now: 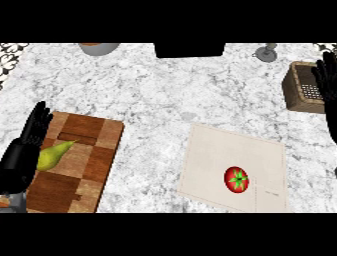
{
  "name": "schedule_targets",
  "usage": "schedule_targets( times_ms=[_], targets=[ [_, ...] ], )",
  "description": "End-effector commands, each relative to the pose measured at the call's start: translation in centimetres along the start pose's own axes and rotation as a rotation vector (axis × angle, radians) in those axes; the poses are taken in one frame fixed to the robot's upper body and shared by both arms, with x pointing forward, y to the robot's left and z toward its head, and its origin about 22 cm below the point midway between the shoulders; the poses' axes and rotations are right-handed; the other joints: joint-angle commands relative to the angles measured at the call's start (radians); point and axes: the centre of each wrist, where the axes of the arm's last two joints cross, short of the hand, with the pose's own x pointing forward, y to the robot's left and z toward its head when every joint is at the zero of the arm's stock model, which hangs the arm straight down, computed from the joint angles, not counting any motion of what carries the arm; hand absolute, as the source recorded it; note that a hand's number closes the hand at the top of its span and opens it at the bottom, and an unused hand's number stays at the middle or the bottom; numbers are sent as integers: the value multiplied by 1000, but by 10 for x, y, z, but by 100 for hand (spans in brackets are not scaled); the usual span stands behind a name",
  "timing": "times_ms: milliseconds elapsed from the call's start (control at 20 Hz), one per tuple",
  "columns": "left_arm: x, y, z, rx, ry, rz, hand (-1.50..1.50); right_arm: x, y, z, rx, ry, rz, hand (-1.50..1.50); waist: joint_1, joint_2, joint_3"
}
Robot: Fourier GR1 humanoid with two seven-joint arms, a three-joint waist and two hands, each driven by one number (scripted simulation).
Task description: Pick the tomato from the placemat and place it in the basket
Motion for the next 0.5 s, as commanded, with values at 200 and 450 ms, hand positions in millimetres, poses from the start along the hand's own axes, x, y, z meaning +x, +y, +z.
schedule_targets(
  times_ms=[200,450],
  targets=[
    [45,-15,-34,-178,-104,-61,0,-48,2,45,185,4,-175,150,15,31,-32],
    [38,-38,-32,-274,-44,-24,0,-22,127,83,464,-275,-271,-150,15,27,-33]
  ],
)
